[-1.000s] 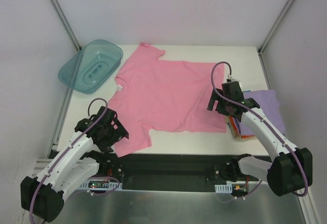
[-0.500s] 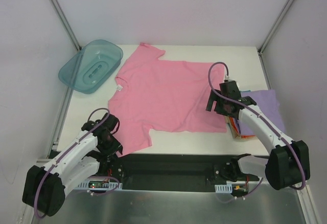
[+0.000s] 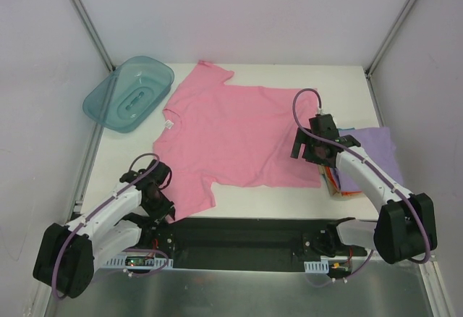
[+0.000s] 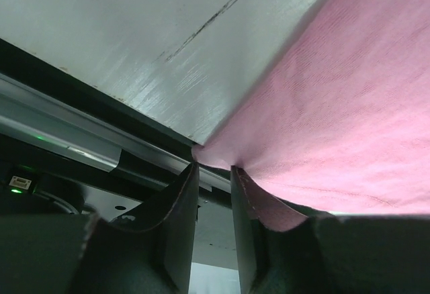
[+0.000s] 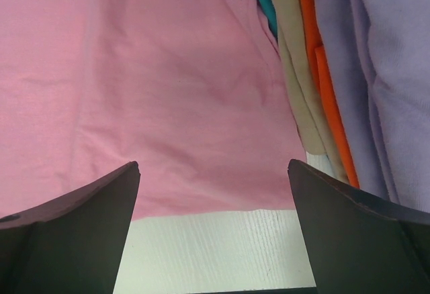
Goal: Fold and stack the t-shirts
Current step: Grap the side of the flattened tshirt closest away from the robot with both arms
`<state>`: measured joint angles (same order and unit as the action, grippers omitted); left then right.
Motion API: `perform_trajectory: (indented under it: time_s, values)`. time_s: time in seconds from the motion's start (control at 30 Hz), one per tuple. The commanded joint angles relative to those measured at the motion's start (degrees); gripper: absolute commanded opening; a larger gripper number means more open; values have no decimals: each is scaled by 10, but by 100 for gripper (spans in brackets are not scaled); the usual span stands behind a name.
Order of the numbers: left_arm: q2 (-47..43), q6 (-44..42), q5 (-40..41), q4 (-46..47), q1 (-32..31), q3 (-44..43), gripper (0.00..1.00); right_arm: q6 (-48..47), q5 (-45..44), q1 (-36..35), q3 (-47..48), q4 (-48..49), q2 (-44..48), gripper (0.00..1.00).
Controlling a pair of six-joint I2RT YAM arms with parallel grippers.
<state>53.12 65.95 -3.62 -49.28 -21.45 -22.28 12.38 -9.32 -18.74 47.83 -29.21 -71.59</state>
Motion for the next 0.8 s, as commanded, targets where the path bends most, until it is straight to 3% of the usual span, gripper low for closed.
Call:
perform_trajectory:
  time_s: [0.0,0.1,0.13,0.33,0.6,0.77]
  values:
    - [13,1,26,59,-7,-2,24,-6,2,-2,17,4,7,97]
    - [17,1,33,63,-6,-6,15,-7,2,-2,17,0,10,97]
    - [16,1,33,66,-7,-8,0,-7,-1,-2,17,-1,11,97]
    - [5,-22,48,71,-6,-21,0,-6,3,-2,16,-3,17,97]
    - [-73,-30,64,74,-7,-18,0,-6,10,-2,7,-7,28,97]
    - [-36,-39,63,103,-7,-19,0,-6,15,-2,9,-8,25,97]
